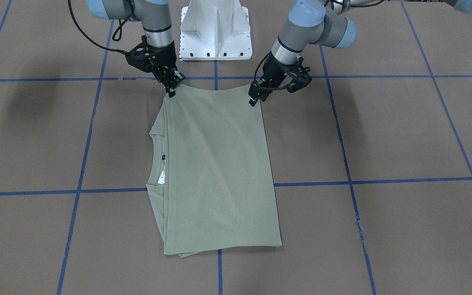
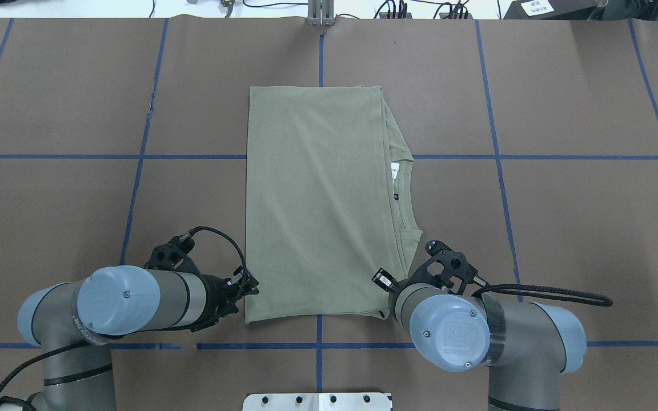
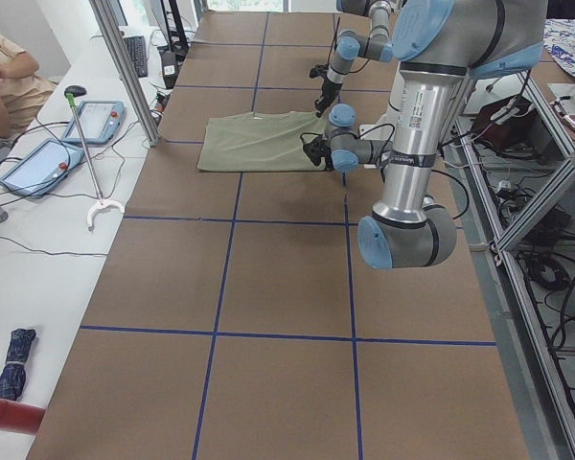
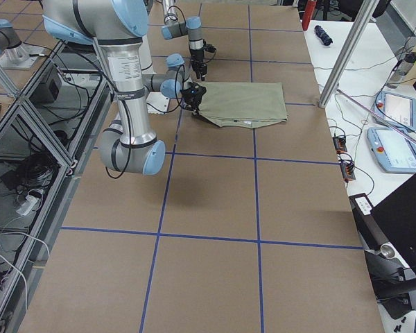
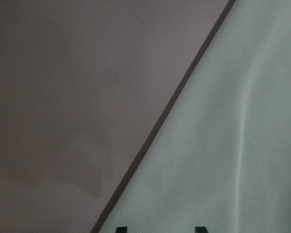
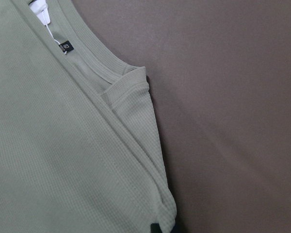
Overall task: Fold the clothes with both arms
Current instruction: 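Grasp the near edge of the shirt with both grippers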
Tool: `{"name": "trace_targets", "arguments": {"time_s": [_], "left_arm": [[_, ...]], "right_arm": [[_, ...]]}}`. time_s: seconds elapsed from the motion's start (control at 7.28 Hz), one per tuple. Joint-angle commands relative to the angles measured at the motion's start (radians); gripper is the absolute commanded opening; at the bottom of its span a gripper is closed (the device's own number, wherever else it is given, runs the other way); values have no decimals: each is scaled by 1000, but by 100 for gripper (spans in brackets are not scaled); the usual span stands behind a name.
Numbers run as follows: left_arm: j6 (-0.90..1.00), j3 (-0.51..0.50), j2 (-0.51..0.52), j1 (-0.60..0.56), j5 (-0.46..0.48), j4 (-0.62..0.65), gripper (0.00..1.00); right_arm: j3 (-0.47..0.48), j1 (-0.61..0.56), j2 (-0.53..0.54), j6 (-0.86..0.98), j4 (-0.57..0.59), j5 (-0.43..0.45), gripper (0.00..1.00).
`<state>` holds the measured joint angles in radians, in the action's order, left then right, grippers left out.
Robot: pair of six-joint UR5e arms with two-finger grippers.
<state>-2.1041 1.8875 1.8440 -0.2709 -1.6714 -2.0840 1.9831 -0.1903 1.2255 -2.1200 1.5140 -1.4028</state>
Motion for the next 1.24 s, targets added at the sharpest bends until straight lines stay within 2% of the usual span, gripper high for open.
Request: {"name": "trace_targets", "arguments": {"time_s": [0.0,1.1], "left_arm": [[-25,15,-16,30,2,1,58],[-10,-18,11,53,2,1,55]], "right_arm": [[3,0,-1,0,0,1,0],[3,6,0,0,0,2,0]]}}
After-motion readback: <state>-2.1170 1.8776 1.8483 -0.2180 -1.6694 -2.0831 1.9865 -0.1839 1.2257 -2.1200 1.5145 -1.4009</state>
